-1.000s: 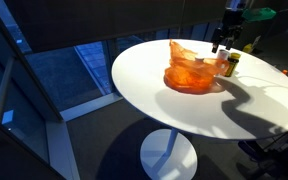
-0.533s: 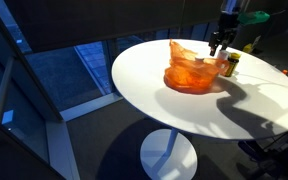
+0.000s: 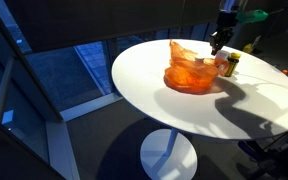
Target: Put the lotion bottle in the plastic bag
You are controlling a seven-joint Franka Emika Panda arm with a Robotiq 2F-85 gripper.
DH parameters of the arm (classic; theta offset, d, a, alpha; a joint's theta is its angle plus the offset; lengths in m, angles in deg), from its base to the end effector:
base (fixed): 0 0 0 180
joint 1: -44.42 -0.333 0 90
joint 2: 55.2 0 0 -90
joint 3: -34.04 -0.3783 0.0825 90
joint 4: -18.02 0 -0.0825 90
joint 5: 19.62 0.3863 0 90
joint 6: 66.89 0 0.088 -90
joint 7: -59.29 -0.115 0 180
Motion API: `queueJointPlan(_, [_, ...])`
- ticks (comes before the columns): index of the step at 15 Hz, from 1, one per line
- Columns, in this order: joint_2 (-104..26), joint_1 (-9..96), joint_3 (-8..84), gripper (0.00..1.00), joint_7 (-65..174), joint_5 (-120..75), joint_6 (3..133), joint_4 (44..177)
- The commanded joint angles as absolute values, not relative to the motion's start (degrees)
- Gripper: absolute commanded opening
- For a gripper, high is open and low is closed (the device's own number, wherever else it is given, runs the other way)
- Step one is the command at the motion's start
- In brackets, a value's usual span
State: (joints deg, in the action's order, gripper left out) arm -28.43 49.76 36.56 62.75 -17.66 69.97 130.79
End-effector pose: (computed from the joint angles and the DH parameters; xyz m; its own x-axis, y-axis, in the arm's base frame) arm 0.6344 -0.0852 0.2745 0.9942 -0.0977 -0.0459 -0.0980 -0.9952 -0.0052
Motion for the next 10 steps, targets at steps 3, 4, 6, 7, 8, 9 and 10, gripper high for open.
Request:
queueJointPlan(3, [-29.5, 49.1, 37.0, 0.63, 61.6, -18.5, 68.6, 130.2])
queueJointPlan(4, [-29.7, 49.1, 37.1, 0.72, 61.7, -18.6, 68.7, 130.4])
queueJointPlan(6, [-30.3, 49.2, 37.1, 0.87, 62.0, -18.8, 68.7, 130.9])
queueJointPlan(7, [-30.6, 49.2, 37.2, 0.94, 62.1, -19.0, 68.7, 131.3])
queueJointPlan(8, [-30.8, 49.3, 37.3, 0.99, 62.4, -19.2, 68.6, 131.6])
queueJointPlan(9, [-31.0, 49.4, 37.3, 1.0, 62.7, -19.3, 68.3, 131.9])
queueJointPlan(10, [-31.3, 49.5, 37.2, 1.0, 63.3, -19.3, 67.6, 132.1])
